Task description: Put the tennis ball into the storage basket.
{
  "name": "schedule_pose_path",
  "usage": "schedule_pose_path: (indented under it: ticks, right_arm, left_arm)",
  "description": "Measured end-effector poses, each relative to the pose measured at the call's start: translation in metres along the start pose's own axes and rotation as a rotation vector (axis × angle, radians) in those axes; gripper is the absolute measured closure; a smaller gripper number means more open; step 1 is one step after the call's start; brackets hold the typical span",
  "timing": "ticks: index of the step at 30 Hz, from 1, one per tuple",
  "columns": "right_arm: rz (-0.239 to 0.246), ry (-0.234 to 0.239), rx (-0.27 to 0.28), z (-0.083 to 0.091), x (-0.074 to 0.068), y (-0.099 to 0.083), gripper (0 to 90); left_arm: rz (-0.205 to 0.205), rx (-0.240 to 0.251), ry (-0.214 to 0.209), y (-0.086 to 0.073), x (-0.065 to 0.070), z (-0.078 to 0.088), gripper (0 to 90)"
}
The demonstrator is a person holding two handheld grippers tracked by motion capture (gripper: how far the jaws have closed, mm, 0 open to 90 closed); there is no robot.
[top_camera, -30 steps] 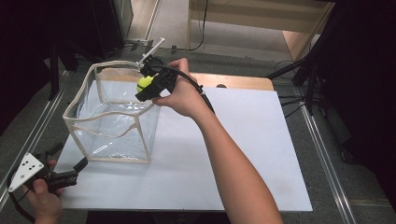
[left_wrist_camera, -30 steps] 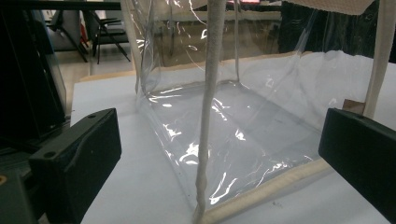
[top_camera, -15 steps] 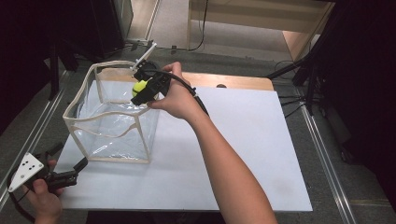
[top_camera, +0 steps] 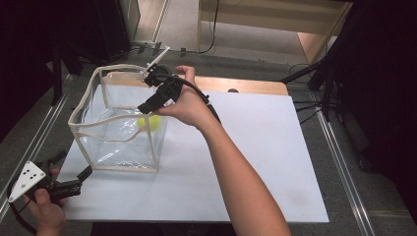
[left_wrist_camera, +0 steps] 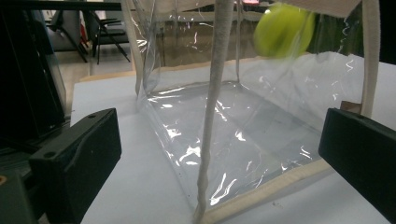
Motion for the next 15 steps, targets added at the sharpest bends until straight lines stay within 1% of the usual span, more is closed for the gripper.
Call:
schedule_pose_path:
  ticks: [1,3,4,5,7,10,11,12,14,15]
  right_arm:
    - [0.005,0.003,0.008,0.002,0.000,0.000,0.2]
    - [0.010,-0.004,0.021,0.007,0.001,-0.001,0.0]
    - [0.011,0.000,0.030,0.009,0.001,-0.001,0.0]
    - [0.005,-0.003,0.031,0.011,0.001,-0.002,0.0]
    - [0.009,-0.010,0.038,0.014,0.002,-0.005,0.0]
    - [0.000,-0.032,0.036,0.019,0.004,-0.012,0.0]
    - [0.008,-0.024,0.050,0.021,0.005,-0.014,0.0]
    - [-0.001,-0.022,0.053,0.023,0.005,-0.017,0.0]
    - [-0.006,-0.035,0.062,0.026,0.008,-0.023,0.0]
    - [-0.014,-0.033,0.067,0.028,0.008,-0.026,0.0]
  left_arm:
    - [0.000,0.001,0.000,0.000,0.000,0.000,0.0]
    - [0.001,0.000,0.000,0.000,0.000,0.000,0.0]
    - [0.001,0.000,0.000,0.000,0.000,0.000,0.0]
    - [0.002,0.001,0.000,0.000,0.000,0.000,0.0]
    - [0.002,0.001,0.000,0.000,0.000,0.000,0.0]
    - [0.002,0.001,0.001,0.000,0.000,0.001,0.0]
    - [0.001,0.000,0.000,0.000,0.000,0.001,0.0]
    - [0.002,0.000,0.001,0.000,0.000,0.000,0.0]
    - [0.000,-0.001,0.000,0.000,0.000,0.000,0.0]
    - [-0.001,-0.002,0.000,0.000,0.000,0.000,0.0]
Point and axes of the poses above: each handheld gripper's, and its own axes: z roughly backward along the jaws, y roughly out of its top, x roughly to its right, the point moved 8 cm from there along -z, roughly forward along the jaws, and after that the axes turned 13 degrees about -y, right-handed, at the moved point
